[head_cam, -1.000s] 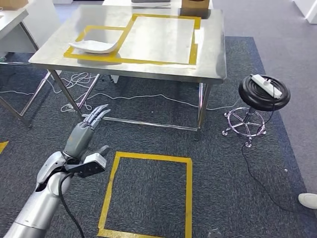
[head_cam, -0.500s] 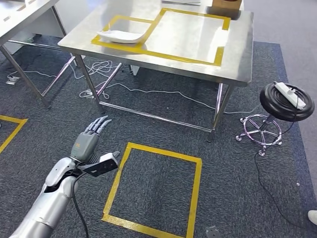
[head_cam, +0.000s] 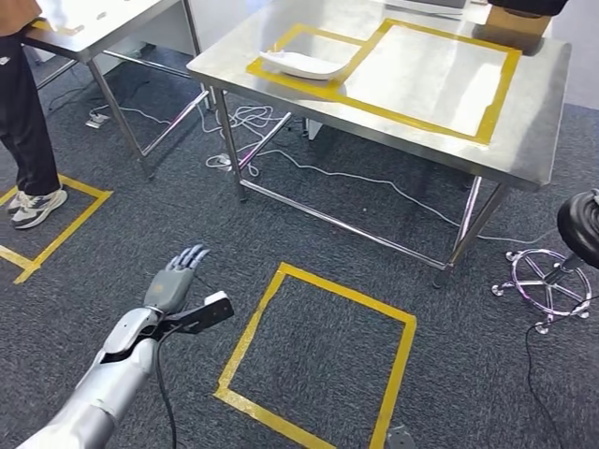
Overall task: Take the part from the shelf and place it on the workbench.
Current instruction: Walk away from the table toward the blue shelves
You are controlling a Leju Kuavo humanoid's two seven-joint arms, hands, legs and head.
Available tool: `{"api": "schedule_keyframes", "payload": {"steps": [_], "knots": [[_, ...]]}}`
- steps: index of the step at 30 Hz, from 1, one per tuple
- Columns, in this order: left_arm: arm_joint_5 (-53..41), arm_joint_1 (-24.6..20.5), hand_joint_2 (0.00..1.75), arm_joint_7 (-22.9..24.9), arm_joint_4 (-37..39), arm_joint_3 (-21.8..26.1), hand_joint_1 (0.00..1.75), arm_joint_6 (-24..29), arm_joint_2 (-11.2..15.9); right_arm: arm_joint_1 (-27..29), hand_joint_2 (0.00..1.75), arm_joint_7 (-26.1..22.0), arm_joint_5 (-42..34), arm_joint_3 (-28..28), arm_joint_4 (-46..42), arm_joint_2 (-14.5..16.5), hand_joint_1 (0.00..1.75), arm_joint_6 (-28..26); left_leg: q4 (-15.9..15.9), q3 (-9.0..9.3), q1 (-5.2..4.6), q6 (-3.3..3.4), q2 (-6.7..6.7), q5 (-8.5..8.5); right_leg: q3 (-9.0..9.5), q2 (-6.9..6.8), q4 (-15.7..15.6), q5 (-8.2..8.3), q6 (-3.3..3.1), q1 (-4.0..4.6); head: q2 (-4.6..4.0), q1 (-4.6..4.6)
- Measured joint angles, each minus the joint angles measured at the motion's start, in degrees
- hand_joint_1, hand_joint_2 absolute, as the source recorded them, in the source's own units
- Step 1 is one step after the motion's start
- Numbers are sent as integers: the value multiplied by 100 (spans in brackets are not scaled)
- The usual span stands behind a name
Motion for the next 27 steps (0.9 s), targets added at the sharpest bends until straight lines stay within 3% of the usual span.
{"api": "schedule_keyframes", "payload": {"steps": [1,3,5,7,8,9,10,12,14,16,18,19,21,22,23,24,25,27], "knots": [[-56,-36,175,128,347,55,0,62,-8,-9,0,15,7,11,0,3,0,3,-21,-7,12,-39,-25,14,6,-48,-16,17,-33,-2,0,3],[-96,-57,175,271,972,189,0,200,-23,-21,0,25,9,29,0,10,0,5,69,-67,1,-100,164,-70,33,-144,-88,57,-99,-21,0,-29],[-93,-98,175,377,1487,334,0,272,-51,-10,0,28,8,33,0,14,0,6,591,-338,-9,-146,457,-377,50,-277,-134,75,-135,-27,0,-75],[-86,-104,175,511,1883,466,0,255,-82,14,0,32,7,33,0,13,0,5,1304,-710,3,-185,555,-668,49,-436,-136,66,-146,-23,0,-90],[-76,-83,175,574,2036,528,0,215,-92,21,0,34,7,33,0,13,0,4,1475,-802,11,-199,569,-677,49,-512,-134,58,-146,-23,0,-92],[-50,-63,175,626,2167,593,0,155,-97,22,0,35,6,34,0,13,0,5,1424,-783,19,-210,585,-576,51,-585,-131,50,-139,-25,0,-92],[-5,-49,175,664,2276,662,0,71,-99,20,0,35,6,34,0,14,0,5,1154,-645,26,-219,627,-392,56,-655,-126,39,-125,-29,0,-93],[131,-50,175,735,2454,840,0,-173,-112,13,0,46,10,38,-1,12,0,12,391,-236,24,-224,866,-58,72,-779,-94,-2,-70,-10,0,-102],[235,-32,175,795,2588,1045,0,-398,-136,6,0,62,20,54,-2,9,0,20,-5,-31,5,-144,1003,33,94,-874,-75,-42,-9,32,0,-92],[283,20,175,825,2703,1217,0,-539,-148,5,0,70,26,72,-2,8,0,23,-28,-40,-12,-30,892,24,131,-971,-97,-62,40,36,0,-73],[332,82,175,868,2804,1365,0,-681,-161,1,0,69,27,92,-2,9,0,25,-38,-38,-6,42,780,37,118,-896,-3,-176,97,8,0,-63],[361,112,175,895,2848,1445,0,-748,-174,1,0,68,23,103,-2,9,0,25,-44,-36,1,77,726,46,32,-781,211,-322,118,-2,0,-51],[418,189,175,929,2926,1618,0,-828,-204,19,0,66,1,120,-2,10,0,21,-44,-39,0,123,621,51,-300,-526,958,-714,128,-5,0,-27],[459,243,175,936,2965,1714,0,-844,-220,36,0,63,-17,121,-2,10,0,15,-43,-41,-7,135,559,52,-482,-468,1341,-859,122,-3,0,-21],[512,305,175,928,3001,1810,0,-849,-236,52,0,57,-38,120,-2,9,0,6,-42,-41,-13,138,492,52,-596,-438,1564,-903,113,1,0,-20],[583,372,175,908,3033,1913,0,-848,-255,65,0,45,-59,119,-2,9,0,-4,-41,-40,-17,139,421,52,-617,-420,1580,-840,99,4,0,-20],[660,434,175,880,3060,2021,0,-846,-276,72,0,30,-77,118,-2,8,0,-15,-40,-36,-17,137,347,53,-515,-397,1341,-667,79,6,0,-20],[797,522,175,821,3097,2240,0,-845,-326,77,0,1,-110,117,-2,8,0,-33,-31,-36,-16,116,202,55,-136,-202,525,-284,44,-11,0,-15]]}}
